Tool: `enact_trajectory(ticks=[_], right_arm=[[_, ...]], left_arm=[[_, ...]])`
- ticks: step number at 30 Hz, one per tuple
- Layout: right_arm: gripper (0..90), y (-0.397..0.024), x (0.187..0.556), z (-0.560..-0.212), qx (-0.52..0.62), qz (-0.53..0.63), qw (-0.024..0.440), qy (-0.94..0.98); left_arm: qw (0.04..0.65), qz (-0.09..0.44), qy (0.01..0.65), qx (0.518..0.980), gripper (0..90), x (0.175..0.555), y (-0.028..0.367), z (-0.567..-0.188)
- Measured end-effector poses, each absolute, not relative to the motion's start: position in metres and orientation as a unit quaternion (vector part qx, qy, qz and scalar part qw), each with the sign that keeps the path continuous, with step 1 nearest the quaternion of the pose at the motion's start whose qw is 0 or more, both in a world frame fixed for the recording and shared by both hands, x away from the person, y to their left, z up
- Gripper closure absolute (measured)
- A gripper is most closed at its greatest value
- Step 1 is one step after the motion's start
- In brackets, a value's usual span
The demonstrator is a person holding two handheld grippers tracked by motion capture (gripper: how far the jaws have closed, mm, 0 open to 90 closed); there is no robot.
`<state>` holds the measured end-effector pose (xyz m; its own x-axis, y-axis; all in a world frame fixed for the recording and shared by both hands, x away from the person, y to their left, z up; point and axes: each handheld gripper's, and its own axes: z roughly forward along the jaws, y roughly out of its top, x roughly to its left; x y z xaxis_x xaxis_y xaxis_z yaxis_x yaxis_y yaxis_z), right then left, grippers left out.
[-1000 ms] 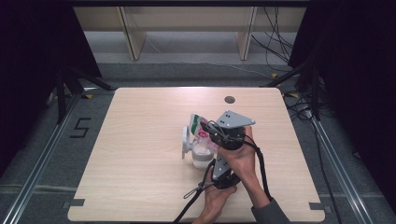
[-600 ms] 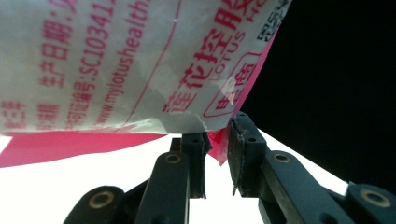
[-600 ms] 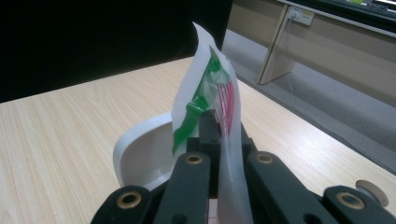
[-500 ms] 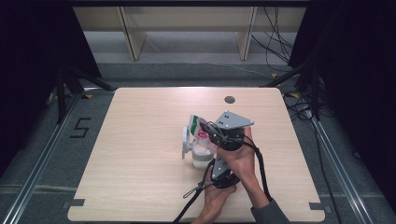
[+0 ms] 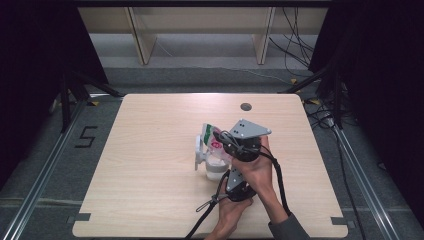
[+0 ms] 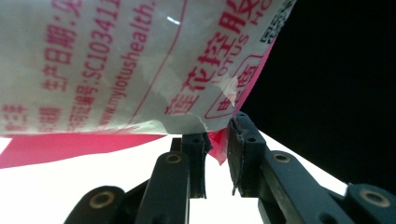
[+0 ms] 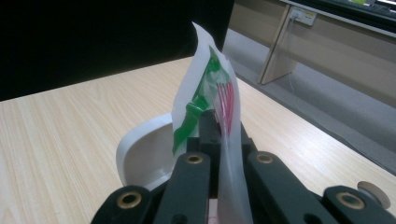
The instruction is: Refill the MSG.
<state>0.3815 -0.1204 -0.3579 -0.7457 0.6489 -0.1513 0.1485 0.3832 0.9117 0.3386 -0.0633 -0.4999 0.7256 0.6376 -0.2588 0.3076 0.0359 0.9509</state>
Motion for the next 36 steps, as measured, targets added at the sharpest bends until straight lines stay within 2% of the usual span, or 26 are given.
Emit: enact_trajectory(ticks=[36], right_arm=[[89.8, -0.1216, 0.3805, -0.3565, 0.250, 0.495, 0.245, 0.795]], left_arm=[[0.625, 0.136, 0.351, 0.684, 77.3, 0.3378, -0.0640, -0.4985]])
